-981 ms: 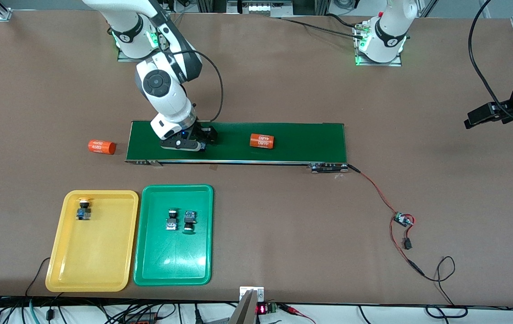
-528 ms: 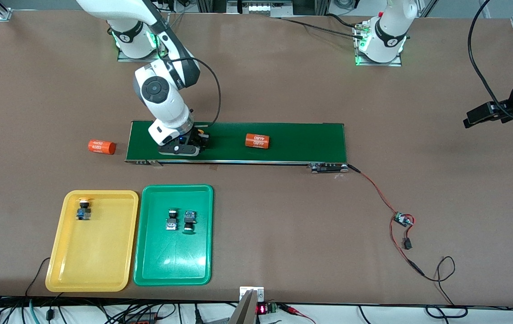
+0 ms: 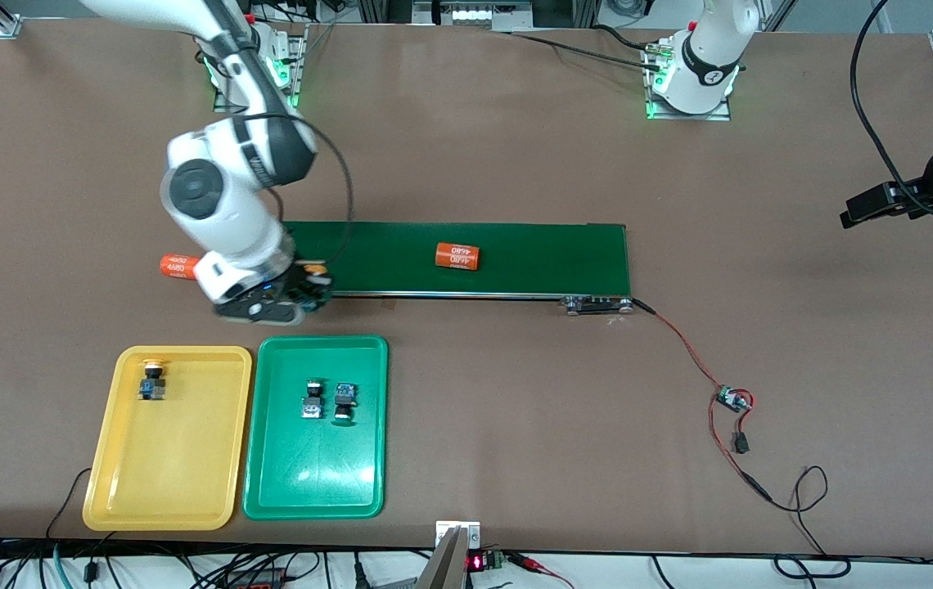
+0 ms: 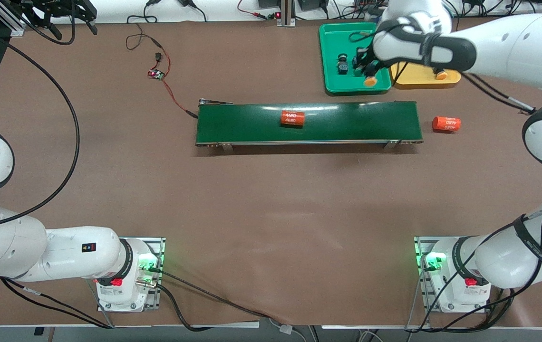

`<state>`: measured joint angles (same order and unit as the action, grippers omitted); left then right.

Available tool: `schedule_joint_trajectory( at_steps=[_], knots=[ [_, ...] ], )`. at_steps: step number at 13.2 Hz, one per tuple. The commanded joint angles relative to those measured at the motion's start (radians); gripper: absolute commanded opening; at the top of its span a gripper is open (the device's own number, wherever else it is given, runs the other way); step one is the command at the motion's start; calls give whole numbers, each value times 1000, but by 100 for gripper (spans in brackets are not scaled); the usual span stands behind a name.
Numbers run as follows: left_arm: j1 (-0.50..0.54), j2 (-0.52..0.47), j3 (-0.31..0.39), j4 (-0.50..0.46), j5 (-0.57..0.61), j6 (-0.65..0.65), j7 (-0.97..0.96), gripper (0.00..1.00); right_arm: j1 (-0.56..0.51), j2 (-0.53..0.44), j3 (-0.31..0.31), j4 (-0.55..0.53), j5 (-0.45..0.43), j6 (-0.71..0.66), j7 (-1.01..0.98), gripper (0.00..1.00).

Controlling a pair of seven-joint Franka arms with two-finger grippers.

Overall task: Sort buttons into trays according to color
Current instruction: 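Carry the yellow button into the yellow tray and open the right gripper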

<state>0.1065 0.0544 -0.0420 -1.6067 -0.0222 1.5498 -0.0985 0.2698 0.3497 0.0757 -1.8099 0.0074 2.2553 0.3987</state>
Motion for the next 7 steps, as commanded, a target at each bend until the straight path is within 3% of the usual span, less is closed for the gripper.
schedule_joint_trajectory(
  at_steps=[1,5,7],
  knots=[
    [4,-19,-6,-12,-8,-11,-9,100,-113,112,13,139,-6,-54,-151,6],
    [4,-18,-6,-13,-7,-13,-9,100,-260,299,13,283,-7,-49,-381,6],
    [2,-18,-6,-13,-7,-11,-9,100,-276,340,6,325,-9,-49,-405,6]
  ],
)
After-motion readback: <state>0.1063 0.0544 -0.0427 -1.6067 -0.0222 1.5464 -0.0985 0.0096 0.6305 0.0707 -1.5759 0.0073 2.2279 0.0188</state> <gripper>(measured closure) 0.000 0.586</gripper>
